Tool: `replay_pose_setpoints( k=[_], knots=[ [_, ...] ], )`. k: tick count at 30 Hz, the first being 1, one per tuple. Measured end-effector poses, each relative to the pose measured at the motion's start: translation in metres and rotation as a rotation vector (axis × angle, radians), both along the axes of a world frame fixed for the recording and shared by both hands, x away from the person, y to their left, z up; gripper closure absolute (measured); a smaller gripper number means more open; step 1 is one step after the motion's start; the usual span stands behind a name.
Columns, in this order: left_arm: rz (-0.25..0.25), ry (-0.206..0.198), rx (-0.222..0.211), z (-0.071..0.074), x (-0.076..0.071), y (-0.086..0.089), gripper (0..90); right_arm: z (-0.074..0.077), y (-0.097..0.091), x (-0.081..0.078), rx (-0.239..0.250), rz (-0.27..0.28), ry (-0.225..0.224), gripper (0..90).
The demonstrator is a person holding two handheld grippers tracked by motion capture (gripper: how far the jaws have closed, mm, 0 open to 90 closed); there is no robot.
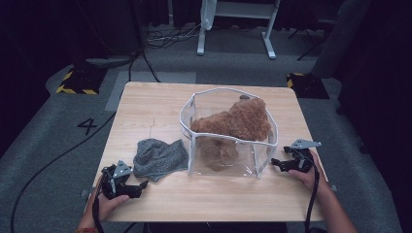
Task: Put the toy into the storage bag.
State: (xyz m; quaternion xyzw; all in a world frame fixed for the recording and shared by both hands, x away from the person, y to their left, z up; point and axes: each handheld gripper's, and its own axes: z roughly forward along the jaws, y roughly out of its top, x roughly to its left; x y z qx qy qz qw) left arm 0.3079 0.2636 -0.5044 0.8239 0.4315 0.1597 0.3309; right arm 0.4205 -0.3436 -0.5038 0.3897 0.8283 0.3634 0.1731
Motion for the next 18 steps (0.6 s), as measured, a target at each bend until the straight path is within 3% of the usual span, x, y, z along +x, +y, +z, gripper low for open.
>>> replay_pose_setpoints(
  k=[18],
  knots=[
    [-0.004, 0.002, 0.005, 0.0001, 0.0009, 0.0002, 14.3, 0.0, 0.0, 0.0, 0.0, 0.0, 0.0, 16.3]
  ],
)
